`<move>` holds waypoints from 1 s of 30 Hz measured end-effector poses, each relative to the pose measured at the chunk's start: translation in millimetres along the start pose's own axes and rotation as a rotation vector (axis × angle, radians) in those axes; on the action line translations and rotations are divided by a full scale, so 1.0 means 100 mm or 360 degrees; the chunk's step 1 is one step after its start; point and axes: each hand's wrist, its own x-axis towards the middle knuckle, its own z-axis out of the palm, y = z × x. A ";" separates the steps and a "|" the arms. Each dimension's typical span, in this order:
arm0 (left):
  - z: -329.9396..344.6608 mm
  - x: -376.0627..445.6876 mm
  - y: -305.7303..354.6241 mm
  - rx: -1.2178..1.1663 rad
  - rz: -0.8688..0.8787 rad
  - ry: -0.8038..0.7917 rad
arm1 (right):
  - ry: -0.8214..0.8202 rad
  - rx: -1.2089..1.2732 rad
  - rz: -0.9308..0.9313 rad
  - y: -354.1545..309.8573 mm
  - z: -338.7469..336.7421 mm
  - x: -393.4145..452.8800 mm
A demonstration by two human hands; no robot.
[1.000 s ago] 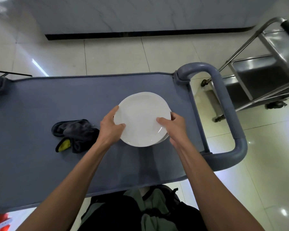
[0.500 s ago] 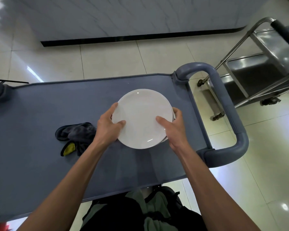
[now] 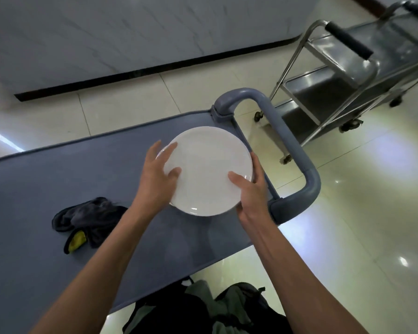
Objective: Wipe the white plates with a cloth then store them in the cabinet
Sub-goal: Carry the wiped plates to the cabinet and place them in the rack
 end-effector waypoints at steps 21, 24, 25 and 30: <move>1.71 -1.04 1.68 0.1035 0.1178 -0.0377 | 0.0566 0.0586 -0.0142 -0.70 -2.17 -0.78; 2.07 -1.23 1.89 0.0848 0.1181 -0.0465 | 0.0629 0.0689 -0.0183 -0.75 -2.65 -0.94; 2.20 -1.29 1.96 0.0765 0.1168 -0.0482 | 0.0652 0.0706 -0.0206 -0.77 -2.81 -1.00; 2.78 -1.58 2.25 0.0363 0.0968 -0.0547 | 0.0769 0.0687 -0.0335 -0.83 -3.53 -1.30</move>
